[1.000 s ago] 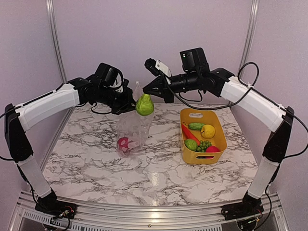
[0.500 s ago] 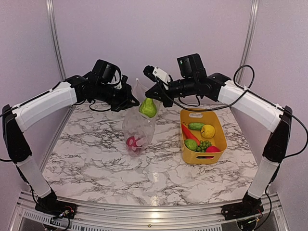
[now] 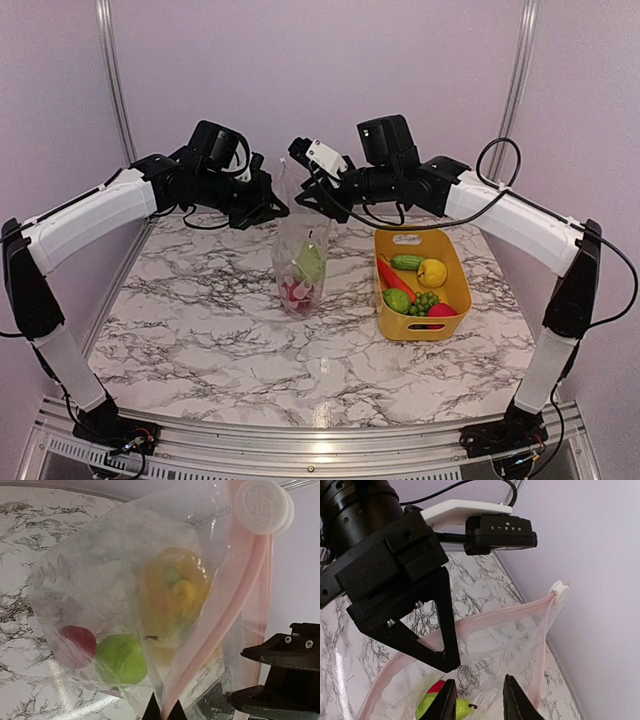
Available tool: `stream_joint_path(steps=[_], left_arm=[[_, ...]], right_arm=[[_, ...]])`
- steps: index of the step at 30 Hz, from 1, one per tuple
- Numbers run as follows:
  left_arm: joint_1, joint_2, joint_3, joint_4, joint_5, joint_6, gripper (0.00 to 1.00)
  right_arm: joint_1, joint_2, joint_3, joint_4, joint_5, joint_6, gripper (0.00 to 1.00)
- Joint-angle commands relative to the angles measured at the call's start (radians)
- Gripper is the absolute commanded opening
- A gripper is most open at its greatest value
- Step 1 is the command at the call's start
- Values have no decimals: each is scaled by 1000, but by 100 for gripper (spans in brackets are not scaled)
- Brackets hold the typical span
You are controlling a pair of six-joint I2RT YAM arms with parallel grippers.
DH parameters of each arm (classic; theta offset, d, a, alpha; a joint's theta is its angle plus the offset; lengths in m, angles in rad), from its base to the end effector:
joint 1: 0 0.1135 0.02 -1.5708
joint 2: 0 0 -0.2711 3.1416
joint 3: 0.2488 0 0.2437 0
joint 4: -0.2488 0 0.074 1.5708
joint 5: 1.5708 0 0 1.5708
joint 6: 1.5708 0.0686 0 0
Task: Place the food in the zip-top bag and seal the zipper
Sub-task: Place the fake fruit in the zipper food storage bag, then pick up the fake fruit from the bin.
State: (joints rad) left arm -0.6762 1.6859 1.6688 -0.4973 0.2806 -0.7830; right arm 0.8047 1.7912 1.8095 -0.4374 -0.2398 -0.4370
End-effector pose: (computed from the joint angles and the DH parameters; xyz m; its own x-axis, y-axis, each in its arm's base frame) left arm 0.3080 -0.2715 0.3699 -0.8289 -0.2040 -0.5210 0.2888 0.6415 -0.7107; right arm 0.2953 0.3304 0.3851 0.1043 -0.4846 -0.8685 -0.8899 0.3445 -0.2990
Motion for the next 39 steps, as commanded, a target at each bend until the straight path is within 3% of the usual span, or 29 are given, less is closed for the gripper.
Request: stream_joint_path(steps=[1,11,17,19,22,28,39], left_arm=[[1,-32,25,2,10,2,0],[14,-9,26,-30,6,12,0],[42,-38,195,-213,-91,123,0],[83,-63,98,-243,-171,151,0],[147,-47,-25,-243,-37,89,0],[81,-48,79,-205,-38,88,0],[81,-23,88,-205,-27,77,0]], right_arm=[[4,11,35,24,21,18,35],[5,-50,120,3,-103,33,46],[-25,-146,135,17,-69,36,50],[-58,-178,116,32,-59,48,53],[-113,-200,76,28,-32,36,54],[-238,-238,-27,-11,-26,25,55],[-302,-328,-278,-66,-35,-113,57]])
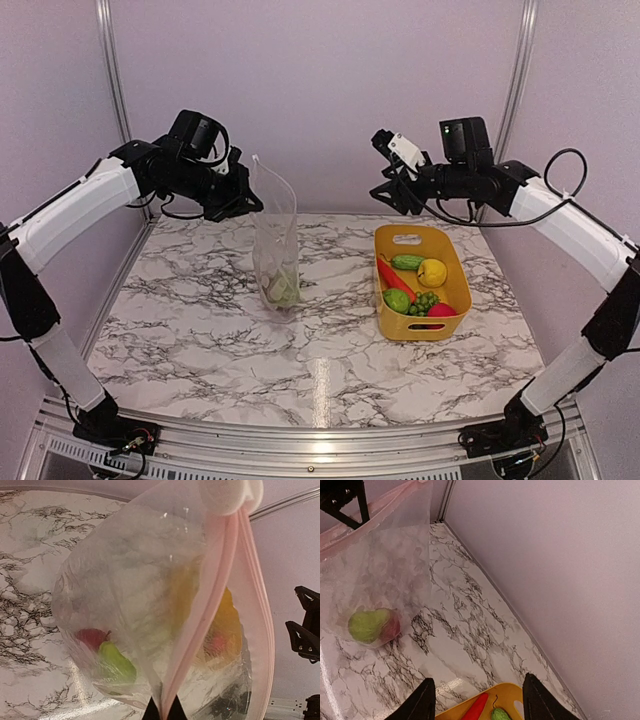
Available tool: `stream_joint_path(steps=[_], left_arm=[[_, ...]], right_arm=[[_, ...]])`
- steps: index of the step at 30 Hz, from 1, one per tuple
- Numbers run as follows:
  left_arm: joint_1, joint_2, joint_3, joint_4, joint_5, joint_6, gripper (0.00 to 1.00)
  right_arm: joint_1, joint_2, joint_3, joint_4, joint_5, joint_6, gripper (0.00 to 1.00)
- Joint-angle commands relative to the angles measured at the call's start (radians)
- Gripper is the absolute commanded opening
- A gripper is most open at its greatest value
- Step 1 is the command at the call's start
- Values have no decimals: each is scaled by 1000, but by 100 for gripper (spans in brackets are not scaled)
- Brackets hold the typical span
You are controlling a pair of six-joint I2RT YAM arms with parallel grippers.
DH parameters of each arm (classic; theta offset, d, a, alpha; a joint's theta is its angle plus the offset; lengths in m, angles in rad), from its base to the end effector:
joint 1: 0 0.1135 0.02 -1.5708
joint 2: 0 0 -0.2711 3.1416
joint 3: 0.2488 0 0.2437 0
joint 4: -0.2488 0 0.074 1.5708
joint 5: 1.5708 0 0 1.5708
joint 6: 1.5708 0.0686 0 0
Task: Place the food in the zip-top bag and seal the zipper
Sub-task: Pick up the fake fruit from the bin.
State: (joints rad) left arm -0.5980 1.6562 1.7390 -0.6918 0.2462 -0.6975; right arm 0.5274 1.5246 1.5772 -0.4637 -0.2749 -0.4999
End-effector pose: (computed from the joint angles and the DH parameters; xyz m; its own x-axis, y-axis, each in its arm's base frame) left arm 0.3119 -0.2327 0.3826 -0.8192 -0.1957 -0.5391 0.2415 0.7349 -0.6337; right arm 0.3091 0.2016 0.4007 0.0322 -0.5151 -0.8565 -0.7793 0.5236 -0.3442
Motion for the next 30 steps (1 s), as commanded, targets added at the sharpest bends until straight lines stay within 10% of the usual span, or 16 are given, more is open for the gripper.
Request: stream_joint_path(steps=[1,20,30], left_arm=[[3,7,18,-6,3,-11,0],[3,14,-28,15,15,-10,0],[4,48,-15,15,32,4,0]], right_arm=[[-32,-65,-63,-47,-4,-54,57],[-182,-8,-218,-328,-144,-272,58],[-180,77,-183,-540,-198,-464,91]])
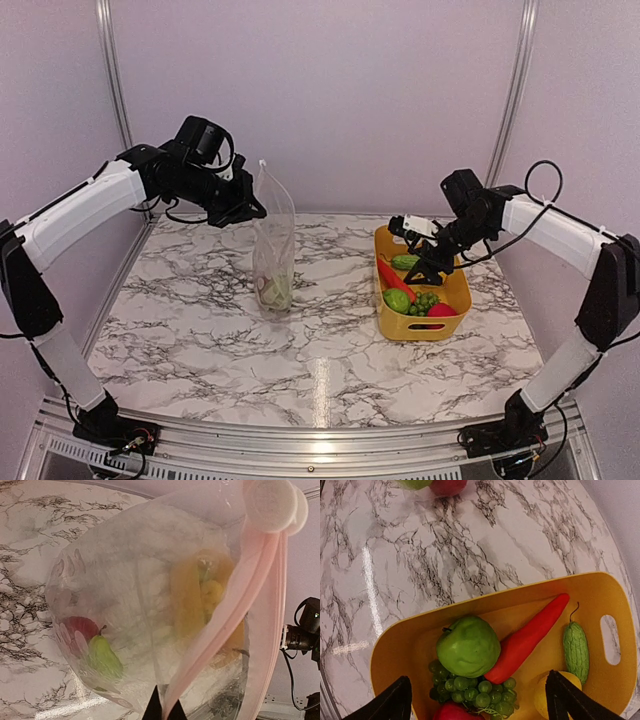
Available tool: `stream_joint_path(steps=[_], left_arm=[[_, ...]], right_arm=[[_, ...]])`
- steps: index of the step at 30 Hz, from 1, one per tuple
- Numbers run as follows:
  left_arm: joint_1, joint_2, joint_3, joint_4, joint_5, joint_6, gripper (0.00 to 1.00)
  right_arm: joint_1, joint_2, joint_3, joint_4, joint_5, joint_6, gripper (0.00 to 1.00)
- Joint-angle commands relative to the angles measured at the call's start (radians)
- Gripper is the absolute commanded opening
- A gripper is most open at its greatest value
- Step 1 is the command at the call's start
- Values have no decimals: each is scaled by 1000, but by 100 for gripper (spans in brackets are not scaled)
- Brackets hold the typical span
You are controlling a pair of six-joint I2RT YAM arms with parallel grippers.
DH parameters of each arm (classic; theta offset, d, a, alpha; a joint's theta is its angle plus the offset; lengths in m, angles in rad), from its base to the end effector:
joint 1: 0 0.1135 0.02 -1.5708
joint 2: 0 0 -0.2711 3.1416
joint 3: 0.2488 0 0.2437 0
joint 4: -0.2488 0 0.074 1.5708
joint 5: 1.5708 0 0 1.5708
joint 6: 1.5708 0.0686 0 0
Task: Place the food in the zip-top bag and seal the zipper
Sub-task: Pick up the fake fruit from the bin.
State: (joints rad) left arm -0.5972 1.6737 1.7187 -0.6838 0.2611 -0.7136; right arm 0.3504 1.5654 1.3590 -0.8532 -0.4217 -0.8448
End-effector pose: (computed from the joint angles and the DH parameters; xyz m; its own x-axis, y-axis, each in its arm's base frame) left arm 0.3156 -0.2360 0.3701 -0.8405 -0.1932 -0.5062 0.2176 0.7353 -0.6419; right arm 0.2992 0.1393 0.2758 -0.1690 -0.7882 -0.5918 -0.9454 0.2994 -0.1289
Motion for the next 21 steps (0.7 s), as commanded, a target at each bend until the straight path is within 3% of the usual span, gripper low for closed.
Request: stream_joint_path(steps=[1,13,21], left_arm=[[4,32,8,7,19,24,0],[5,46,-1,7,31,20,0],[5,39,-15,8,19,19,0]], right_arm=[[-2,42,37,-166,-53,-137,92],[50,65,-39,-60,58,-396,82],[94,147,-24,-10,89,-397,82]])
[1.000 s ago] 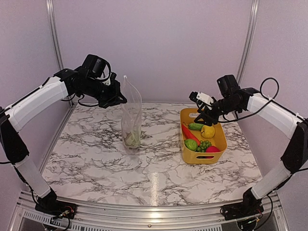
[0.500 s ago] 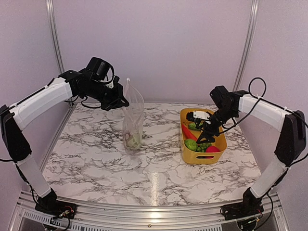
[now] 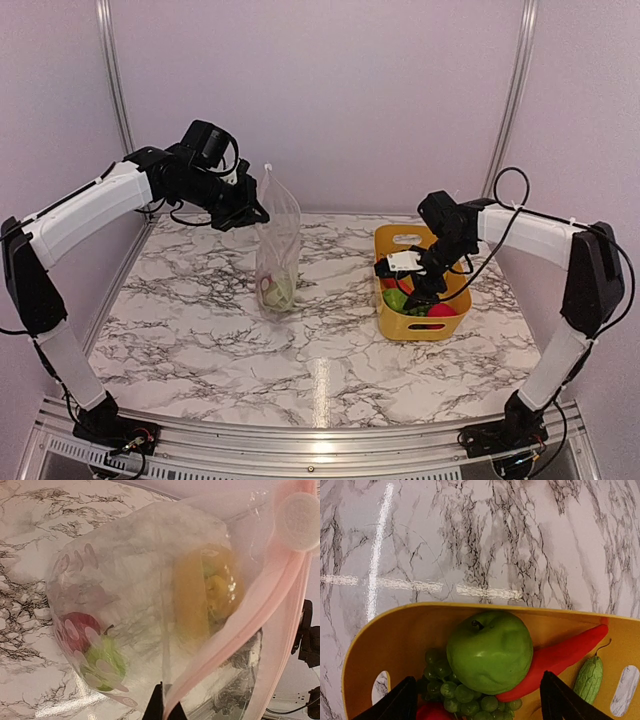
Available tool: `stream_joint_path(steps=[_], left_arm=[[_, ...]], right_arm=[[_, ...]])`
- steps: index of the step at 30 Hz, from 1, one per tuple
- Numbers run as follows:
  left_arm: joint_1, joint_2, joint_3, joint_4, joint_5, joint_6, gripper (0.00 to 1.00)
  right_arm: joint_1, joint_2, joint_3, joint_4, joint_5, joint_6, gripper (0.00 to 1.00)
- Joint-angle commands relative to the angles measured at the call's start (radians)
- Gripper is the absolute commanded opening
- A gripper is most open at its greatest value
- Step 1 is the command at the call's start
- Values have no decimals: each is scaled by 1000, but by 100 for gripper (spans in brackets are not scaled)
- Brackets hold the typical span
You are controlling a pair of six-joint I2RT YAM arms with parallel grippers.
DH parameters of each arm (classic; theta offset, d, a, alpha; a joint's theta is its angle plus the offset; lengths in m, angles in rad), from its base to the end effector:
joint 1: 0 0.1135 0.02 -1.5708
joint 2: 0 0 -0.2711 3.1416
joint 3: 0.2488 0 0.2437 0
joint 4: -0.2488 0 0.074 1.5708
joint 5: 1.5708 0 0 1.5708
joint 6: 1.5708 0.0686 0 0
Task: Place the food in the zip-top bag and seal the zipper
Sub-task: Pick up the fake fruit from the bin.
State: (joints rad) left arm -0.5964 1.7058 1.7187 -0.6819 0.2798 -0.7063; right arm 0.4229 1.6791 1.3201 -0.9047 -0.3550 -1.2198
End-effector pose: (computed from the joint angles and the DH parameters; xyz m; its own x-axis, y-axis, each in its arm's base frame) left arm 0.3217 -0.2413 0.3584 -0.8571 -0.1721 -0.4856 0.2140 0.7385 -0.6394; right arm 0.2942 0.1585 0.2244 0.1524 -0.8969 -0.4151 -0.9815 -0.0882 -0.1699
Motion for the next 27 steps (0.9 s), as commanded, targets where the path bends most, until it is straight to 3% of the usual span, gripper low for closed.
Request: stream_joint_path(steps=[1,27], left_arm=[[4,5,-19,7,-2,11,0],[4,-17,-54,23,-4,-15,0]], right_arm=[[26,41,14,47,23,-22,82],[33,125,-50,186,63,7,86]])
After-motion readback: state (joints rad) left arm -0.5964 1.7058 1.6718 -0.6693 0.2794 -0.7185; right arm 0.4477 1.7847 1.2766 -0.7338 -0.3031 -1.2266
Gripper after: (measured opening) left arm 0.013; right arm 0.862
